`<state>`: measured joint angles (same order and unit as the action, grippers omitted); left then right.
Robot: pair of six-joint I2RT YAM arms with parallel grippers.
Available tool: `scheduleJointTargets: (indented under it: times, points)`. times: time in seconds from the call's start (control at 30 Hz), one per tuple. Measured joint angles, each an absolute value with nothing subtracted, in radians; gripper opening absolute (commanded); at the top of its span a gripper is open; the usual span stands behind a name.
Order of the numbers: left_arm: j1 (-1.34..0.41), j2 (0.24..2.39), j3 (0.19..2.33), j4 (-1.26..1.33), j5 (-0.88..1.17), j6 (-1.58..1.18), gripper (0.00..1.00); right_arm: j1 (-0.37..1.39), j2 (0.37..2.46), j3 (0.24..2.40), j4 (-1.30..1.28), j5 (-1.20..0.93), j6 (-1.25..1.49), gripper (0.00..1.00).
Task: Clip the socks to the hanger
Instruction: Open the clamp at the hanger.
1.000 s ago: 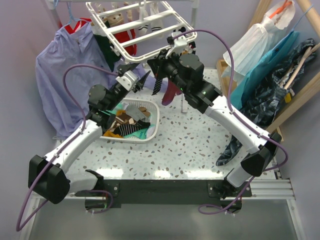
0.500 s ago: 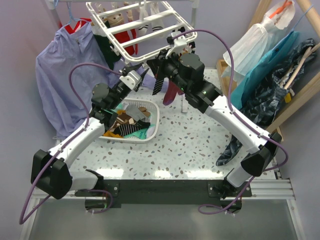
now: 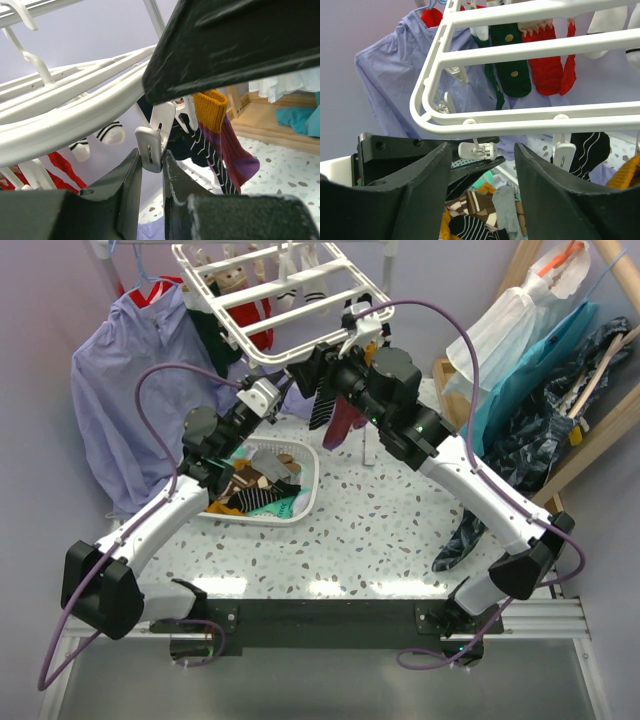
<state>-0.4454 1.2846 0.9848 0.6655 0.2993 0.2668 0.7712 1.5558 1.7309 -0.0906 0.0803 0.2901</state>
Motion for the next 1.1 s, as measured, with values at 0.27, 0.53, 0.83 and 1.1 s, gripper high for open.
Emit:
scheduleJointTargets:
  times: [0.27, 0.53, 0.83, 1.1]
  points:
    - [-0.445, 1.243, 0.985, 0.625, 0.299, 0.213, 0.0, 0.771, 1.514, 1.723, -0.09, 0.049, 0.281, 0.63]
    - [-0.445, 1.222, 0.985, 0.593, 0.3, 0.175, 0.0, 0.772, 1.545, 1.723, -0.098, 0.024, 0.271, 0.65]
    - [-0.446, 1.223, 0.997, 0.554, 0.3, 0.147, 0.0, 0.774, 1.579, 1.724, -0.103, -0.012, 0.27, 0.65]
    - [-0.449, 1.223, 1.006, 0.54, 0.303, 0.14, 0.0, 0.779, 1.59, 1.726, -0.097, -0.009, 0.258, 0.56]
